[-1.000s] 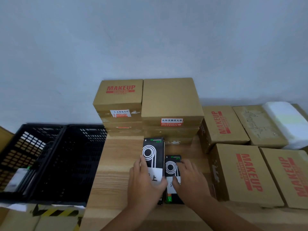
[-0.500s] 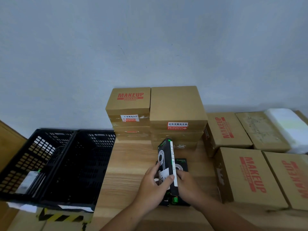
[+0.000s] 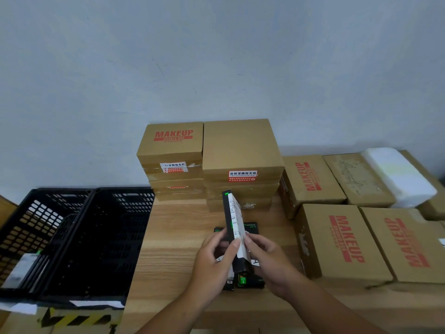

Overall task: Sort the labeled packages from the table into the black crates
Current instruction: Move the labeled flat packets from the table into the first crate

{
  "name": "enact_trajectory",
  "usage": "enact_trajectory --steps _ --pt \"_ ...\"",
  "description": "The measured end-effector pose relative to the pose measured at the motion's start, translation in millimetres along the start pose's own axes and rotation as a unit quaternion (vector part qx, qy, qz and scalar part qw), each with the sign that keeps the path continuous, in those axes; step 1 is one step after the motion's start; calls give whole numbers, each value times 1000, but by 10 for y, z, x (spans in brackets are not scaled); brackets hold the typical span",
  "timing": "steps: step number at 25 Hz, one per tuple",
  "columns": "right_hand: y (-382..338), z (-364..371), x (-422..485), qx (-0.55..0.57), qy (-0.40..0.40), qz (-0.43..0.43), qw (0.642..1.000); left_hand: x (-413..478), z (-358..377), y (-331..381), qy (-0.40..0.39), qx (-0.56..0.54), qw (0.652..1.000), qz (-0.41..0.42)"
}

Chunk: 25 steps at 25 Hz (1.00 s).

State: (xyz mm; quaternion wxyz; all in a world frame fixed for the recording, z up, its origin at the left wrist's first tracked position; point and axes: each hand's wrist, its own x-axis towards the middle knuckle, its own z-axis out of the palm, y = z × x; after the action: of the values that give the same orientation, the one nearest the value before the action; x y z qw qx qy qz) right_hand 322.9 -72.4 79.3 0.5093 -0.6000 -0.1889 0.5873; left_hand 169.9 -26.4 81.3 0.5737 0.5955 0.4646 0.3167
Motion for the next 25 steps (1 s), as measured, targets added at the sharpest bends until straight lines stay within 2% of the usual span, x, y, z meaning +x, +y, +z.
enact_trajectory --steps 5,16,25 --pt "48 -55 37 -13 40 -44 998 28 -57 79 42 15 999 17" --pt "75 -136 49 -70 42 -124 989 -58 -91 -43 75 49 996 20" --pt "232 339 -8 -143 12 -180 973 -289 -506 -269 127 13 991 -24"
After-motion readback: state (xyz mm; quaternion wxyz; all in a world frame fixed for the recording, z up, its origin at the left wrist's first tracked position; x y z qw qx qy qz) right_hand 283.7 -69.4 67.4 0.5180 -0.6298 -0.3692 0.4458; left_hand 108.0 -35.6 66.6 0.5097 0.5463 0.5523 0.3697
